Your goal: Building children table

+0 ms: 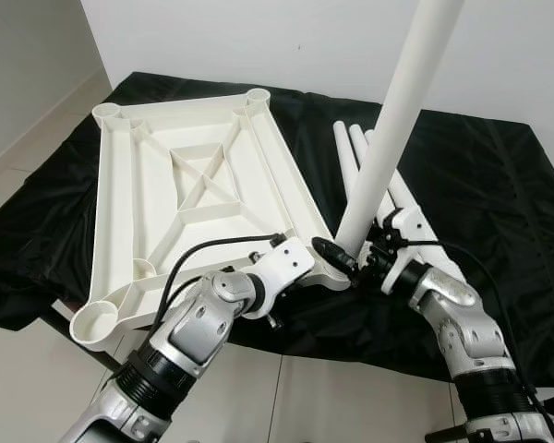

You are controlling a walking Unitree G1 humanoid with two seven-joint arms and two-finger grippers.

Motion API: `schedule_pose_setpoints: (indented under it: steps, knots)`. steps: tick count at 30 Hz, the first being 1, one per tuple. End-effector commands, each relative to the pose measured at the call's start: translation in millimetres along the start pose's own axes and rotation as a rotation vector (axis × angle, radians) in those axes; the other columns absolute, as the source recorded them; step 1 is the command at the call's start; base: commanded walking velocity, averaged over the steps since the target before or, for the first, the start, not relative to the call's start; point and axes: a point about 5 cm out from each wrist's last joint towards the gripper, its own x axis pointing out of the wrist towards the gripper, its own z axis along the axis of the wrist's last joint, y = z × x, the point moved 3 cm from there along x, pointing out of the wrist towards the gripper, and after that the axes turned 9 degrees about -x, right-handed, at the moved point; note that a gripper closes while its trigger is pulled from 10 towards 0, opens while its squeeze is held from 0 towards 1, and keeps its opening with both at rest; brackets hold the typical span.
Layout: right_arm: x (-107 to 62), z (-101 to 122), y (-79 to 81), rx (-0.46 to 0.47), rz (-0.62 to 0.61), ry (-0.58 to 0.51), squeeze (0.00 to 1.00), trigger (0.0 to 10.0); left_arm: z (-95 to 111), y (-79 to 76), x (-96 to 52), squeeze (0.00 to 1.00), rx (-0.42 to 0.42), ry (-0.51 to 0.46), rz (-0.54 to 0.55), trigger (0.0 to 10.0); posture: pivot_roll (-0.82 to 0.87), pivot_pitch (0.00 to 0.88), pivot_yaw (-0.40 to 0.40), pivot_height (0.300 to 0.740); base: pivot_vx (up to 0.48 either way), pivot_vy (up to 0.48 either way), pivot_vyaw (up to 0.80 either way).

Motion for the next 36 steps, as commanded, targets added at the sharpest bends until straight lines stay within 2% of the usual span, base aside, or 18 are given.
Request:
schedule_pose_setpoints:
  steps: [1, 3, 13, 14, 29, 30, 31, 32, 33, 34, 35, 36]
  knots:
    - [-1.7, -1.8, -1.7, -0.004, 0.009, 0.001, 0.0, 10.0, -12.7, -8.6, 2.3, 0.0, -0.017, 0.047, -0.044, 10.0, -0.09, 0.122, 0.022, 0.74, 0.0, 0.0, 0.0]
    - [-0.5, -2.7, -7.5, -0.014, 0.014, 0.004, 0.0, 10.0, -12.7, -9.2, 2.2, 0.0, -0.014, 0.049, -0.047, 10.0, -0.08, 0.119, 0.022, 0.74, 0.0, 0.0, 0.0]
    - [-1.5, -1.2, -11.9, -0.035, 0.069, 0.004, 0.0, 10.0, -13.2, -9.3, 1.5, 0.0, -0.014, 0.051, -0.047, 10.0, -0.08, 0.121, 0.023, 0.74, 0.0, 0.0, 0.0]
    - [-3.8, 1.2, -13.2, -0.039, 0.105, 0.009, 0.0, 10.0, -13.2, -8.9, 1.4, 0.0, -0.014, 0.052, -0.048, 10.0, -0.09, 0.124, 0.024, 0.74, 0.0, 0.0, 0.0]
    - [-11.9, -0.2, -12.6, -0.045, 0.17, 0.029, 0.0, 10.0, -12.7, -7.4, 1.7, 0.0, -0.015, 0.049, -0.046, 10.0, -0.1, 0.129, 0.032, 0.74, 0.0, 0.0, 0.0]
    - [-12.4, -0.5, -11.4, -0.04, 0.174, 0.027, 0.0, 9.3, -12.8, -7.8, 2.0, 0.0, -0.014, 0.05, -0.047, 10.0, -0.1, 0.128, 0.033, 0.74, 0.0, 0.0, 0.0]
    - [-12.8, -0.9, -10.2, -0.04, 0.178, 0.027, 0.0, 1.6, -13.0, -8.5, 2.4, 0.0, -0.014, 0.051, -0.049, 10.0, -0.1, 0.128, 0.034, 0.74, 0.0, 0.0, 0.0]
    - [-12.8, -0.9, -10.2, -0.04, 0.178, 0.027, 0.0, 1.6, -13.0, -8.5, 2.4, 0.0, -0.014, 0.051, -0.049, 10.0, -0.1, 0.128, 0.034, 0.74, 0.0, 0.0, 0.0]
    - [-13.1, -1.1, -9.4, -0.04, 0.181, 0.027, 0.0, 0.9, -13.2, -9.0, 2.6, 0.0, -0.014, 0.051, -0.05, 10.0, -0.1, 0.128, 0.034, 0.74, 0.0, 0.0, 0.0]
    - [-13.6, -1.5, -8.8, -0.032, 0.185, 0.027, 0.0, 0.9, -13.2, -9.3, 2.9, 0.0, -0.013, 0.051, -0.052, 10.0, -0.1, 0.125, 0.032, 0.74, 0.0, 0.0, 0.0]
    - [-14.3, -1.4, -8.7, -0.03, 0.185, 0.027, 0.0, 0.0, -13.0, -9.1, 3.3, 0.0, -0.013, 0.051, -0.051, 10.0, -0.1, 0.126, 0.031, 0.74, 0.0, 0.0, 0.0]
    - [-14.3, -1.4, -8.7, -0.03, 0.185, 0.027, 0.0, 0.0, -13.0, -9.1, 3.3, 0.0, -0.013, 0.051, -0.051, 10.0, -0.1, 0.126, 0.031, 0.74, 0.0, 0.0, 0.0]
